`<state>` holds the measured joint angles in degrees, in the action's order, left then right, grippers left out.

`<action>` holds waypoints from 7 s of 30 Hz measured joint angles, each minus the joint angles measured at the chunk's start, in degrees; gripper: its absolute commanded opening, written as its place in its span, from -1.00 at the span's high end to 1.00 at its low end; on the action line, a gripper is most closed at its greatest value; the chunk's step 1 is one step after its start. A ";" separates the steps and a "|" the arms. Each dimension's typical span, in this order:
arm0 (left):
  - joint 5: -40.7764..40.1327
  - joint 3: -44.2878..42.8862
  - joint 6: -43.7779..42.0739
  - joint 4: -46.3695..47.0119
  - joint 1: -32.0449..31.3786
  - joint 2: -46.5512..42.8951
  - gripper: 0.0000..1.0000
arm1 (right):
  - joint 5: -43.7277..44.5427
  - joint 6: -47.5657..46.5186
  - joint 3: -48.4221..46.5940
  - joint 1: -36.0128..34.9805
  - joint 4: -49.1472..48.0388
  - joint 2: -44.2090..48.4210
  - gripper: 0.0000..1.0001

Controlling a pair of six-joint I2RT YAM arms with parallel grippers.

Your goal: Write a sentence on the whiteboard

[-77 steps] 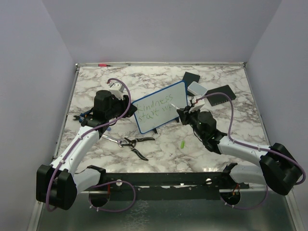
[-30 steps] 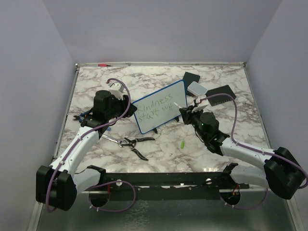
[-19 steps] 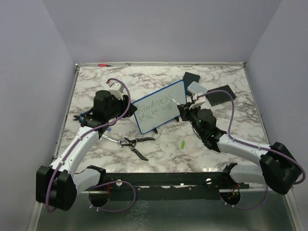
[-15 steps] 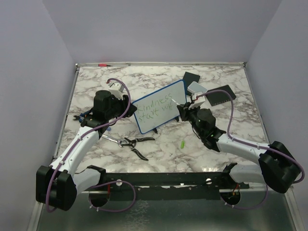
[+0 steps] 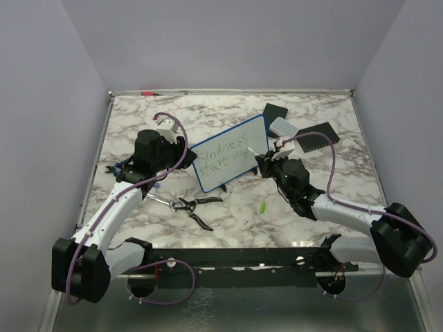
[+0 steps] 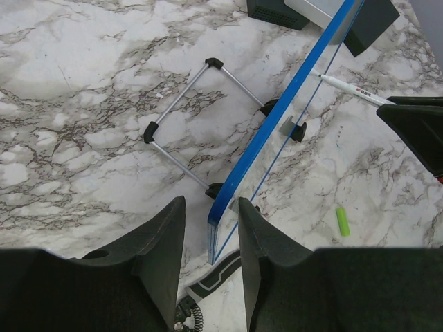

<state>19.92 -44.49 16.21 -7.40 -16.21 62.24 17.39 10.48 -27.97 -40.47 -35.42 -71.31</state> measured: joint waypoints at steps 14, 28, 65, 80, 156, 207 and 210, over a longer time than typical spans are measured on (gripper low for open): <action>0.00 0.00 0.00 0.00 0.00 -0.17 0.26 | 0.00 2.62 2.36 0.00 1.01 -0.26 0.99; 0.00 0.00 0.00 0.00 0.00 -0.35 0.26 | 0.04 3.43 2.71 0.00 1.20 -0.81 0.99; 0.00 0.02 0.00 0.00 0.00 -0.42 0.26 | 3.93 0.61 -0.13 0.00 1.66 -1.31 0.99; 0.00 0.02 0.00 0.00 0.00 -0.42 0.26 | 3.72 3.23 1.81 0.00 1.88 -1.95 0.99; 0.00 0.17 0.00 -0.02 0.00 -0.85 0.27 | 9.57 -2.47 -2.91 0.09 1.09 -2.27 0.99; 0.04 0.22 -0.02 -0.02 0.00 -0.87 0.27 | 7.13 3.54 0.04 0.96 5.05 -0.48 0.99; 0.04 0.22 -0.02 -0.02 0.00 -0.90 0.27 | 7.10 2.91 -0.87 1.97 4.63 -1.36 0.99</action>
<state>19.97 -44.27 16.19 -7.42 -16.21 61.34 24.49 13.39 -28.84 -38.50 -30.79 -72.66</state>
